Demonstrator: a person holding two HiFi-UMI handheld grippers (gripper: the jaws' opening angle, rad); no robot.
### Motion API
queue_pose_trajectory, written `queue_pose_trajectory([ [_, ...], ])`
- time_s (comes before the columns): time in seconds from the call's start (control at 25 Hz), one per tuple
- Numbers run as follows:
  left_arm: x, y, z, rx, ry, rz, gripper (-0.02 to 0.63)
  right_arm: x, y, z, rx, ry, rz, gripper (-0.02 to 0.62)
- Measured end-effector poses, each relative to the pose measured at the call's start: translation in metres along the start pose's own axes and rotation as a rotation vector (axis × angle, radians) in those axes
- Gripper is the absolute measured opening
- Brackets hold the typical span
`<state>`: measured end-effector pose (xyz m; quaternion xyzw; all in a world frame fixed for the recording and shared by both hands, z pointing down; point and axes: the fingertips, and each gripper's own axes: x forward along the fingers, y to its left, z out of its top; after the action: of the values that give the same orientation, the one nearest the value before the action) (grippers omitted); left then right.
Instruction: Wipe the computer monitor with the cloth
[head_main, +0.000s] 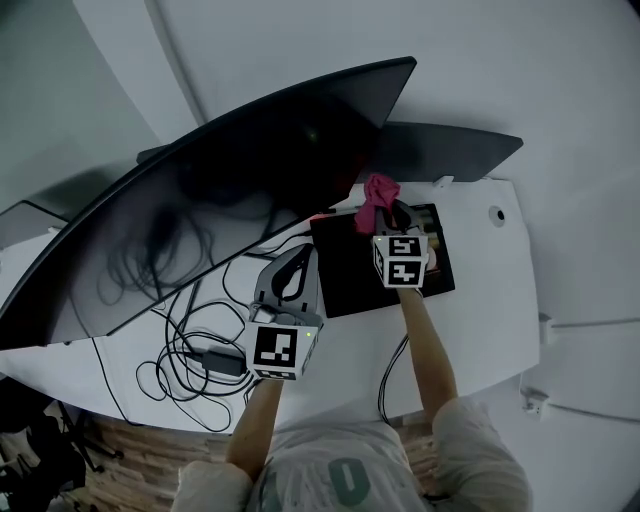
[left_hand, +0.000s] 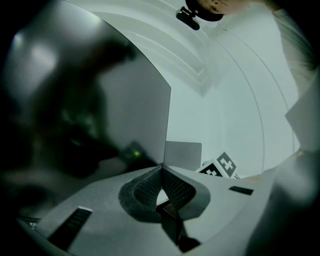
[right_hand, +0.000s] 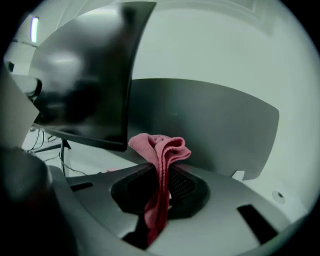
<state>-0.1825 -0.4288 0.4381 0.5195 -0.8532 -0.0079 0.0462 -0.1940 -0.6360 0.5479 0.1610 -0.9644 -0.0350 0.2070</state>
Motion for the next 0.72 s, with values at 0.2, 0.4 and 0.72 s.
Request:
queue_pose_trajectory([
  [0.2, 0.002, -0.011, 0.006, 0.009, -0.011, -0.019, 0.014, 0.002, 0.022, 0.023, 0.095, -0.049, 0.166, 0.051],
  [0.4, 0.002, -0.015, 0.014, 0.025, -0.019, -0.033, 0.014, 0.012, 0.05, 0.023, 0.056, -0.011, 0.274, 0.051],
  [0.72, 0.0, -0.007, 0.018, 0.027, -0.032, -0.023, 0.014, 0.01, 0.058, 0.023, 0.007, -0.001, 0.289, 0.051],
])
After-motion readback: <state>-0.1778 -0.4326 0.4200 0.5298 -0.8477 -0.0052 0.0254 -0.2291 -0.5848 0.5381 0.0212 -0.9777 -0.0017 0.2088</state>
